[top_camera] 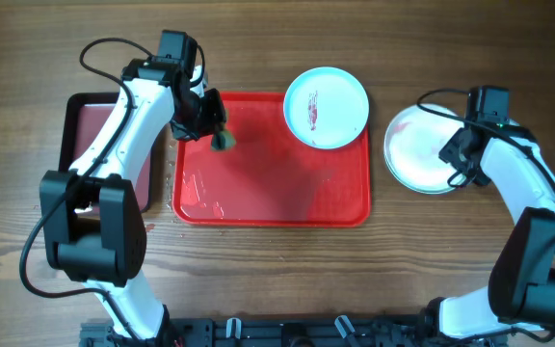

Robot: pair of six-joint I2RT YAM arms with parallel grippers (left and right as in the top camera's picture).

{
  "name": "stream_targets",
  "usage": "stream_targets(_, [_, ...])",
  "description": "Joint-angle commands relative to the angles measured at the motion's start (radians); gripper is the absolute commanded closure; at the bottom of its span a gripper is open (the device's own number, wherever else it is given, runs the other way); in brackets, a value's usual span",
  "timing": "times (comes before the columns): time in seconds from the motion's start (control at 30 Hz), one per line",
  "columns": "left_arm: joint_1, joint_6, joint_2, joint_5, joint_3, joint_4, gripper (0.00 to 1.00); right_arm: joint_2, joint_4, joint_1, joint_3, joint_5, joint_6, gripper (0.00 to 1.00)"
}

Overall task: Clean dirty plates on tray and stack at the side
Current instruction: 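Grip the last white plate rim on the tray with the right gripper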

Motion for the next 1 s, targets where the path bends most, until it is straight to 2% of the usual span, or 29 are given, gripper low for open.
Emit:
stream_targets(0.0, [-0.001,0.008,0.006,-0.006,-0.005,0.006,0.96,-0.045,-0.034,0.008,0.097,-0.211,-0.131,0.43])
stream_targets(0.1, [-0.001,0.008,0.006,-0.006,-0.005,0.01,0.96,-0.087,-0.006,0.094,0.194,-0.399,-0.171,0.43])
stream_targets(0.2, [-0.001,0.008,0.006,-0.006,-0.005,0.01,0.96,-0.06,0.13,0.258,0.196,-0.409,-0.145,0.42])
stream_targets(0.23, [-0.001,0.008,0.006,-0.006,-0.005,0.01,0.96,-0.032,0.161,0.303,0.196,-0.404,-0.097,0.42])
stream_targets(0.3, [-0.001,0.008,0.006,-0.006,-0.005,0.01,0.96,0.048,0.184,0.367,0.196,-0.369,0.022,0.48])
stream_targets(0.37, [-0.001,0.008,0.006,-0.006,-0.005,0.01,0.96,0.134,0.165,0.395,0.196,-0.361,0.11,0.59])
stream_targets(0.63, [-0.001,0.008,0.006,-0.006,-0.005,0.011,0.96,0.212,0.144,0.408,0.179,-0.354,0.105,0.73])
stream_targets(0.8, [-0.001,0.008,0.006,-0.006,-0.005,0.011,0.96,0.278,0.138,0.474,0.175,-0.365,0.101,0.8])
stream_targets(0.9, [-0.001,0.008,0.006,-0.006,-0.005,0.01,0.96,0.28,0.122,0.51,0.175,-0.37,0.101,0.89])
stream_targets(0.97, [-0.001,0.009,0.006,-0.006,-0.005,0.01,0.96,0.28,0.073,0.533,0.175,-0.443,0.087,0.91])
